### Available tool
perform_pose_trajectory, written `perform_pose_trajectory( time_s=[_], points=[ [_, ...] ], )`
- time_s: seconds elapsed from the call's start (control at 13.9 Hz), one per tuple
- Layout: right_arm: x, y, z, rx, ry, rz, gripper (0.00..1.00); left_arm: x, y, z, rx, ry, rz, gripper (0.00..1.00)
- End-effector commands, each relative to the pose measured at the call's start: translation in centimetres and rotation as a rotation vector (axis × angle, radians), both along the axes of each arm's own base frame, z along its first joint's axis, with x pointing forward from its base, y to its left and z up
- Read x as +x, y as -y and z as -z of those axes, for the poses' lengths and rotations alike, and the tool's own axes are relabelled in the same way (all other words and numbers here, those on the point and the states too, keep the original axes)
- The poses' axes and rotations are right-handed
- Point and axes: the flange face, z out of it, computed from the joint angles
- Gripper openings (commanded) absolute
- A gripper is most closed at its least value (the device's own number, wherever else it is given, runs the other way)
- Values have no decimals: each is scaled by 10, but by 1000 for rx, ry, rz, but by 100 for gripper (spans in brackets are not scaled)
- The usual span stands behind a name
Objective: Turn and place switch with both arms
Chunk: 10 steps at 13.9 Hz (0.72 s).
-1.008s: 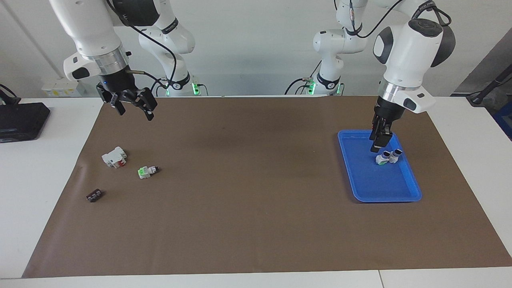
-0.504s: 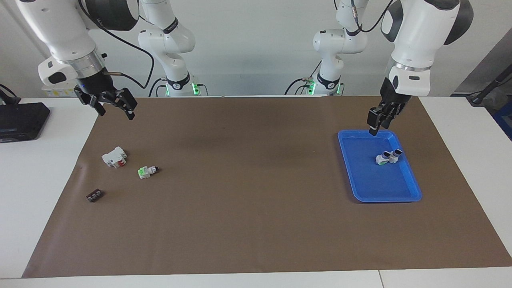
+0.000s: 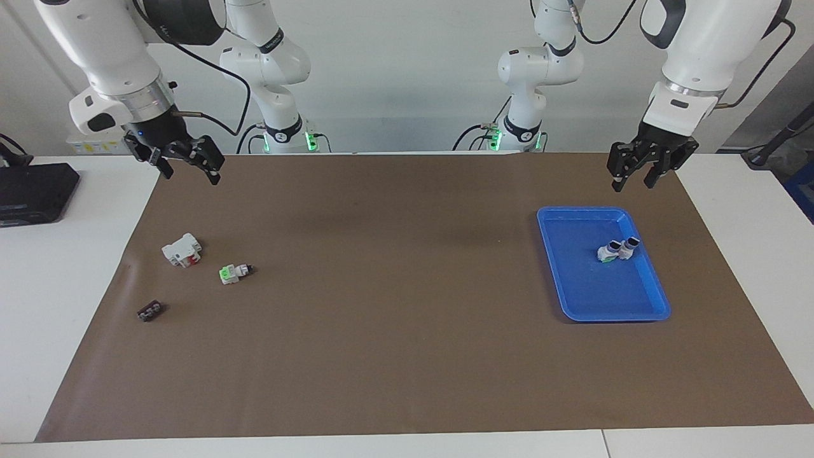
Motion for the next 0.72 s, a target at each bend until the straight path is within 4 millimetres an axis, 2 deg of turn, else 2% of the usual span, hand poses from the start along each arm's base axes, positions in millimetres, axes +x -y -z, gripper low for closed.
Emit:
perform_pose_trajectory(
  time_s=[0.0, 0.22, 0.65],
  points=[
    [-5, 3, 2, -21, -13, -18, 100, -10, 0, 5, 11, -30, 58, 99],
    [-6, 2, 5, -21, -19, -15, 100, -4, 7, 2, -48, 19, 63, 100],
    [-8, 5, 9, -62, -16, -20, 100, -2, 6, 4, -47, 32, 132, 99]
  ],
)
